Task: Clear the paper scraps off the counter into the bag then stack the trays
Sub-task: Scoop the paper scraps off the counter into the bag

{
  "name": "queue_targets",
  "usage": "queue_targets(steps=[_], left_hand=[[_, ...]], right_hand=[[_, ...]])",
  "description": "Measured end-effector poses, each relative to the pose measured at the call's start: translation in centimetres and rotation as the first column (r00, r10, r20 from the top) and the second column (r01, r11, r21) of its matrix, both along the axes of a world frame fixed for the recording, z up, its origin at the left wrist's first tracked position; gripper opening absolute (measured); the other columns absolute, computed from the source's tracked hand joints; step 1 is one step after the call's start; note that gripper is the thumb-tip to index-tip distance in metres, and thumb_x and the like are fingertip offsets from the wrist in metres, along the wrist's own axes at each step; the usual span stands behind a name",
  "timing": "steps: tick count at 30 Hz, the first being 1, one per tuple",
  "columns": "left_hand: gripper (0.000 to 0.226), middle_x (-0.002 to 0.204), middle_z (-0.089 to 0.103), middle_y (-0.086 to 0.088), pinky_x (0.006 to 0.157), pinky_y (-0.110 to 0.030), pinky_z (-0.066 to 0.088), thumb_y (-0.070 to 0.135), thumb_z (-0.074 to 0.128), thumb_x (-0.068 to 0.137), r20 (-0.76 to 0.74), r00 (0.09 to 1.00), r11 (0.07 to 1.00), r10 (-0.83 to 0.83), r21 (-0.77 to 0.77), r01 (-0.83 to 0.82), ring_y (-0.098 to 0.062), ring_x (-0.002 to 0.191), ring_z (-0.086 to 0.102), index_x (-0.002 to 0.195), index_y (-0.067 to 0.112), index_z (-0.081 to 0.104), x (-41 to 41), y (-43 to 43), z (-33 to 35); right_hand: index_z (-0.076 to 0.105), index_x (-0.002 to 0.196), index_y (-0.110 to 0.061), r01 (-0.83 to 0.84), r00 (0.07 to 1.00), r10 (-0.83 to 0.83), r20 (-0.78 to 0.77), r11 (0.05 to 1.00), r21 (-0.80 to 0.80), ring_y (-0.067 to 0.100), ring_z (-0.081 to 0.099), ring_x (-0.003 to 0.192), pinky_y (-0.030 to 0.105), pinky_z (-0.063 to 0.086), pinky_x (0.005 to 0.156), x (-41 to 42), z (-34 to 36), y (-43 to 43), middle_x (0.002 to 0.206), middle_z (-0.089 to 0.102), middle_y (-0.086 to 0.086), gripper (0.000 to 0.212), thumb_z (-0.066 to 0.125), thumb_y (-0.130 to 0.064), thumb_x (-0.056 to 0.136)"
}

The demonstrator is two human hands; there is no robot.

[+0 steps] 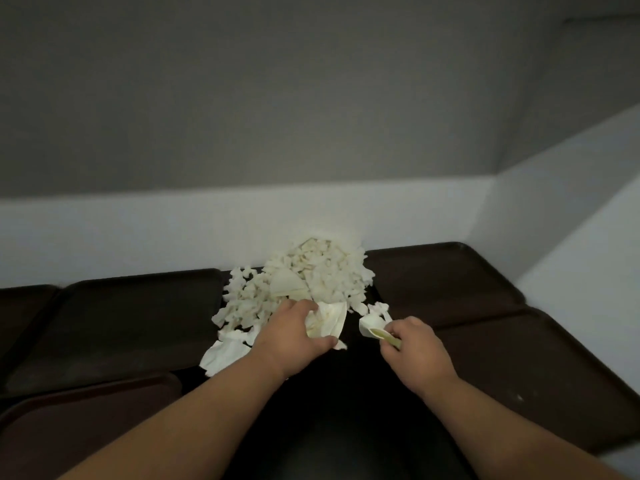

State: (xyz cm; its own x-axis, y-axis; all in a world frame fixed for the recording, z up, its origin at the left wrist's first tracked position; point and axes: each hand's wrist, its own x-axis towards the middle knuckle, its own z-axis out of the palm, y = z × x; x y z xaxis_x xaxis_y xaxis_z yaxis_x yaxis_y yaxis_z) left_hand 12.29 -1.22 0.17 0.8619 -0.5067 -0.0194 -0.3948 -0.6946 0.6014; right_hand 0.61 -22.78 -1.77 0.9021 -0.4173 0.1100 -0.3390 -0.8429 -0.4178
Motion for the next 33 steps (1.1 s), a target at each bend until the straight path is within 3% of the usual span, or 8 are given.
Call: queue_targets(steps=[8, 15, 21, 25, 33], left_hand=[[0.075, 0.136, 0.039, 0.012, 0.096, -0.032, 0.046, 0.063, 0.072, 0.072, -0.029, 0.969, 0.969, -0.247, 0.023, 0.247, -0.014, 0.123, 0.047, 0.138, 0.038, 0.044, -6.8, -5.8, -2.2], [0.074, 0.133, 0.039, 0.016, 0.094, -0.035, 0.049, 0.065, 0.071, 0.071, -0.021, 0.920, 0.919, -0.392, 0.033, 0.392, -0.011, 0.120, 0.046, 0.137, 0.042, 0.044, -13.9, -13.5, -2.0], [0.074, 0.135, 0.038, 0.017, 0.094, -0.037, 0.051, 0.063, 0.072, 0.072, -0.063, 0.870, 0.869, -0.489, 0.051, 0.492, -0.012, 0.122, 0.046, 0.136, 0.042, 0.044, -20.9, -21.6, -2.8], [0.076, 0.140, 0.037, 0.013, 0.102, -0.037, 0.046, 0.064, 0.072, 0.071, -0.099, 0.822, 0.821, -0.561, 0.060, 0.568, -0.015, 0.126, 0.045, 0.138, 0.041, 0.043, -26.3, -26.5, -4.0], [0.078, 0.135, 0.038, 0.013, 0.101, -0.039, 0.047, 0.064, 0.071, 0.072, -0.184, 0.756, 0.750, -0.629, 0.112, 0.651, -0.015, 0.122, 0.046, 0.140, 0.040, 0.043, -34.1, -31.8, -8.7]], right_hand=[[0.067, 0.097, -0.033, 0.197, 0.980, -0.198, -0.023, 0.979, -0.051, 0.008, 0.054, 0.086, 0.034, 0.052, 0.079, -12.0, -0.8, -3.3, 0.092, 0.054, -0.012, 0.015, 0.057, -0.041, 0.088], [0.068, 0.097, -0.034, 0.351, 0.933, -0.357, -0.047, 0.930, -0.109, 0.012, 0.057, 0.088, 0.033, 0.050, 0.074, -22.6, -1.7, -10.5, 0.088, 0.055, -0.011, 0.021, 0.054, -0.044, 0.084], [0.072, 0.094, -0.027, 0.502, 0.853, -0.511, -0.105, 0.859, -0.103, 0.018, 0.057, 0.080, 0.035, 0.050, 0.069, -32.9, -3.3, -17.2, 0.082, 0.055, -0.006, 0.018, 0.061, -0.037, 0.084], [0.071, 0.097, -0.026, 0.595, 0.786, -0.602, -0.140, 0.798, -0.089, 0.024, 0.061, 0.085, 0.033, 0.049, 0.069, -38.8, -4.8, -20.2, 0.087, 0.058, -0.003, 0.019, 0.064, -0.036, 0.083], [0.067, 0.100, -0.025, 0.591, 0.780, -0.549, -0.300, 0.804, 0.064, 0.021, 0.057, 0.098, 0.031, 0.045, 0.076, -43.9, -9.8, -22.6, 0.096, 0.054, -0.003, 0.019, 0.059, -0.035, 0.086]])
